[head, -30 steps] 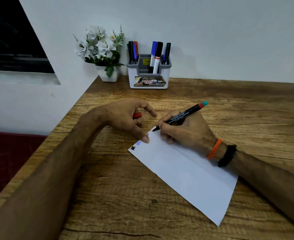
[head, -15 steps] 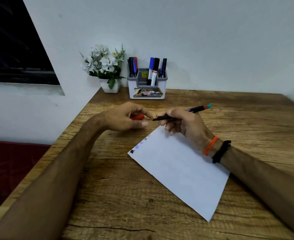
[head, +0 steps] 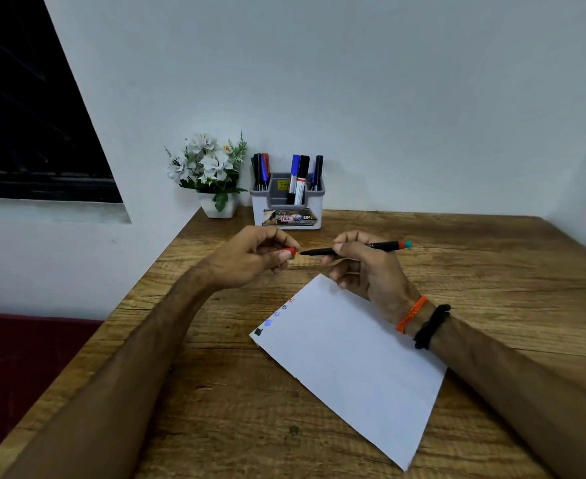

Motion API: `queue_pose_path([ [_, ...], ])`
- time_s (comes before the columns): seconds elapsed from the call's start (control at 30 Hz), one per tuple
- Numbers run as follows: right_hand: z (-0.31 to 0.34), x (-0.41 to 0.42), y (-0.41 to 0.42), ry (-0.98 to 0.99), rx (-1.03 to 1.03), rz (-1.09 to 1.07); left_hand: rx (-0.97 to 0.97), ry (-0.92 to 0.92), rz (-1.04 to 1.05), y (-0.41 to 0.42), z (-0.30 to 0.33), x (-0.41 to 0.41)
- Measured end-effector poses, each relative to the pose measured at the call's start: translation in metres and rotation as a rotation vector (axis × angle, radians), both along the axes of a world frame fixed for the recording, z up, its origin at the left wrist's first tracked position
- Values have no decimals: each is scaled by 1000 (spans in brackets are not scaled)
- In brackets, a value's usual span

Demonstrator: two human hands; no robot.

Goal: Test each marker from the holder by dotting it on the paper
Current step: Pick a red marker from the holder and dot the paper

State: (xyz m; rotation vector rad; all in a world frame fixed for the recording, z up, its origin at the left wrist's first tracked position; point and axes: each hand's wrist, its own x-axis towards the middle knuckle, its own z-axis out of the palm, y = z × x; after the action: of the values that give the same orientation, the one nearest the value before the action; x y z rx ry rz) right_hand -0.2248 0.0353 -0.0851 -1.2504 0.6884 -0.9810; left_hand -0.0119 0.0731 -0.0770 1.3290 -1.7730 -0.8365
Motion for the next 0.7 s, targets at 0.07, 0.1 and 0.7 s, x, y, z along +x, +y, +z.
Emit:
queue_pose_path([
  [0.07,-1,1,0,1,-17,5,-4,5,-4,0,0,-1],
  [0.1,-1,1,-1,8,-30,3,-7,-3,-6,-1,0,-1],
  [0.7,-10,0,-7,52,-131,19,-96,62,32,0,3,-2],
])
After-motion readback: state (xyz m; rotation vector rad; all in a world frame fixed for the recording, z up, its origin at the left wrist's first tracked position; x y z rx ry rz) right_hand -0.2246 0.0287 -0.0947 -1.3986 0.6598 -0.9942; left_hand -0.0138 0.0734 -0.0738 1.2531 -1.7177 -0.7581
